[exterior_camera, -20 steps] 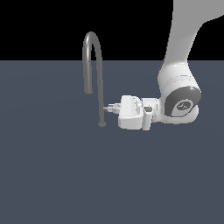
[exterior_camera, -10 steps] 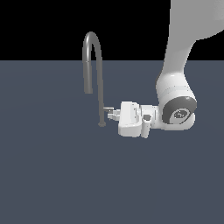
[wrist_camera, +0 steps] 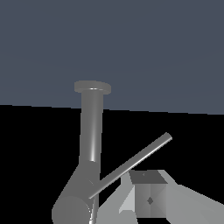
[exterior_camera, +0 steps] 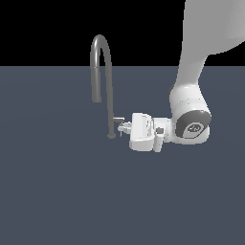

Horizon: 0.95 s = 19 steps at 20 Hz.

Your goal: Turn on the faucet by rotating a designated handle.

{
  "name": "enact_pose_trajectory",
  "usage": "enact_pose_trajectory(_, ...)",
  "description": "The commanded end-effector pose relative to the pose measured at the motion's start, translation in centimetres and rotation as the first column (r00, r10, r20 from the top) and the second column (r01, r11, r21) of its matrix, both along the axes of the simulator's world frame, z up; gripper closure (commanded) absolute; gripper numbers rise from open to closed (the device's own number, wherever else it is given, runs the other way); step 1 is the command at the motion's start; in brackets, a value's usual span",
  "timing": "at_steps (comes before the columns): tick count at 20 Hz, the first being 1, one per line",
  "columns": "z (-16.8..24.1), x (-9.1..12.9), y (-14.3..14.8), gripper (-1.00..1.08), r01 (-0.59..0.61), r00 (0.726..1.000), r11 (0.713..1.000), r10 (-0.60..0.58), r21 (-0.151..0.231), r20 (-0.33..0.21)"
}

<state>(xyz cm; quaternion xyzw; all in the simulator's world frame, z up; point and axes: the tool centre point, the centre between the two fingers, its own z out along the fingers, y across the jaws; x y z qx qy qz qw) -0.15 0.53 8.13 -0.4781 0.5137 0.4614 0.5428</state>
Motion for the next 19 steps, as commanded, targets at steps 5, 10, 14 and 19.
enact_pose_trajectory(5, -0.8, 0.7, -0.1, 1.08, 0.001, 1.000, 1.000, -0.001, -0.001, 0.000)
enact_pose_trajectory(10, -2.5, 1.4, -0.2, 1.08, 0.004, 1.000, 1.000, -0.004, -0.004, -0.017)
enact_pose_trajectory(14, -3.8, 1.9, -0.2, 1.08, 0.006, 1.000, 1.000, -0.006, -0.007, -0.031)
enact_pose_trajectory(19, -5.1, 2.4, -0.3, 1.08, 0.008, 0.999, 1.000, -0.008, -0.009, -0.044)
